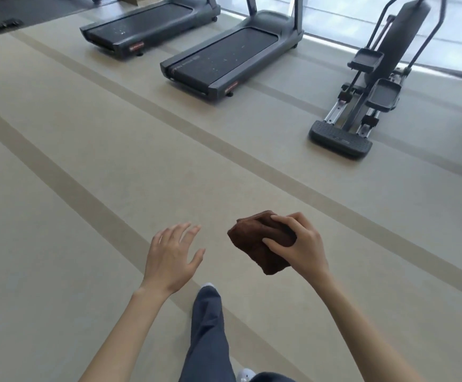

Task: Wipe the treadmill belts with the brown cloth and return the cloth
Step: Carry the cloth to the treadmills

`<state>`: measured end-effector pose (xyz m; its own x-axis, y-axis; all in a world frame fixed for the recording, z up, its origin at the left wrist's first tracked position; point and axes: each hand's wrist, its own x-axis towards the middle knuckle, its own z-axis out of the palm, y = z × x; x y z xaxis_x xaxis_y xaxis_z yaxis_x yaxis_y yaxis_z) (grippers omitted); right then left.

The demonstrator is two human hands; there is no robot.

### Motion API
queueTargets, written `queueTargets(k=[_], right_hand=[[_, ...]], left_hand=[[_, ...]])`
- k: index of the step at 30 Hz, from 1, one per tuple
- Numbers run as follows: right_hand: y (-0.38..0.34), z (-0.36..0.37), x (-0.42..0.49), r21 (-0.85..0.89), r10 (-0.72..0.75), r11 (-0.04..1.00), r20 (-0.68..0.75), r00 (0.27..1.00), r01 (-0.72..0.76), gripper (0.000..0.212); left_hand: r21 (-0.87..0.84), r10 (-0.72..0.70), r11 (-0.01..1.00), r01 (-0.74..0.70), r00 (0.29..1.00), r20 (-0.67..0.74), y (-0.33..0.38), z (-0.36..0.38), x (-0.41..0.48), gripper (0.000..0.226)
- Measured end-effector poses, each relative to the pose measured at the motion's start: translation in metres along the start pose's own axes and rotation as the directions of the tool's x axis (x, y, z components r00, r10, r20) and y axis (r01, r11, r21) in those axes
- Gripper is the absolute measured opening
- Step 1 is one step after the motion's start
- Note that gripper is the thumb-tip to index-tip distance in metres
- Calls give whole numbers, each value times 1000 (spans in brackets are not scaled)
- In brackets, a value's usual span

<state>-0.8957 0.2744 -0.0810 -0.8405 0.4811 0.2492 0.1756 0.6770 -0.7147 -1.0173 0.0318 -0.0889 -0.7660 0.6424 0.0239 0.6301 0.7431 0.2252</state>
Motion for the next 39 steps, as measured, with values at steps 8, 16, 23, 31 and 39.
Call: queueTargets(k=[8, 16, 23, 31, 39], right_hand=[[-32, 47, 163, -24, 9, 1000, -75, 997, -11, 44], [-32, 100, 253, 21, 105, 994, -108, 989, -103, 45], [-8, 152, 334, 0, 101, 995, -10, 995, -101, 45], [7, 202, 501, 68, 82, 994, 22, 996, -84, 44], [6, 223, 663, 126, 88, 988, -17, 996, -85, 43]], left_hand=[[-6, 74, 997, -75, 996, -41, -80, -38, 166, 61], [-31, 102, 994, -102, 995, -17, -136, -41, 263, 57], [-34, 40, 999, -39, 999, 30, -180, -20, 334, 55], [22, 37, 999, -36, 999, -18, -228, -40, 492, 49], [26, 45, 999, -44, 997, -56, -254, -56, 636, 52]])
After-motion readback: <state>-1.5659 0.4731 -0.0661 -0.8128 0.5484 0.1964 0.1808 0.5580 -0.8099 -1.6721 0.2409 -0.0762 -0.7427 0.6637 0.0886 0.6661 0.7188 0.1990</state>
